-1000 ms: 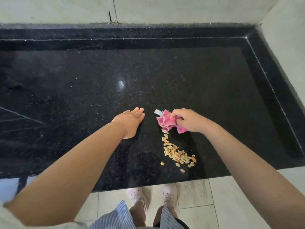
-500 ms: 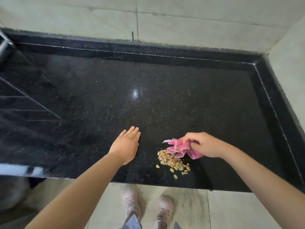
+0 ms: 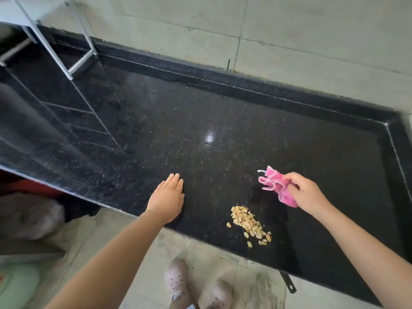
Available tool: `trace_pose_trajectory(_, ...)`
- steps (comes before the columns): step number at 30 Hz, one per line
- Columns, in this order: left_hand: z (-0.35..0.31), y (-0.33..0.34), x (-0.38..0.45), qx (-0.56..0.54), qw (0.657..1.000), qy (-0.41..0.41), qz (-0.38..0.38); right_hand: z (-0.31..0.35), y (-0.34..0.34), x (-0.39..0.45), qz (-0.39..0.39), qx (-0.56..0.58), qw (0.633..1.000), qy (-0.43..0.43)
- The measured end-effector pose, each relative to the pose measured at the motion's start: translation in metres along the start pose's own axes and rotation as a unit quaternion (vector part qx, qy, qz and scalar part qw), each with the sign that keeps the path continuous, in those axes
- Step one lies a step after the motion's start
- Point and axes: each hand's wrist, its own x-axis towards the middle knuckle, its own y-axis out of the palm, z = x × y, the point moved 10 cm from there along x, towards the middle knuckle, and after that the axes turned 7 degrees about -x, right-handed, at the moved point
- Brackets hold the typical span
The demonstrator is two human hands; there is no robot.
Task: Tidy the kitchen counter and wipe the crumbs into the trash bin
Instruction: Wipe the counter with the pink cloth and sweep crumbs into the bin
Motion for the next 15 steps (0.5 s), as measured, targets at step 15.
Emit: trace_pose_trajectory(15,0.116,-0.049,0.049,-0.07,0.993,-0.077,-0.063,0.096,0.052,0.086,-0.096,0.057,0.988,0.11)
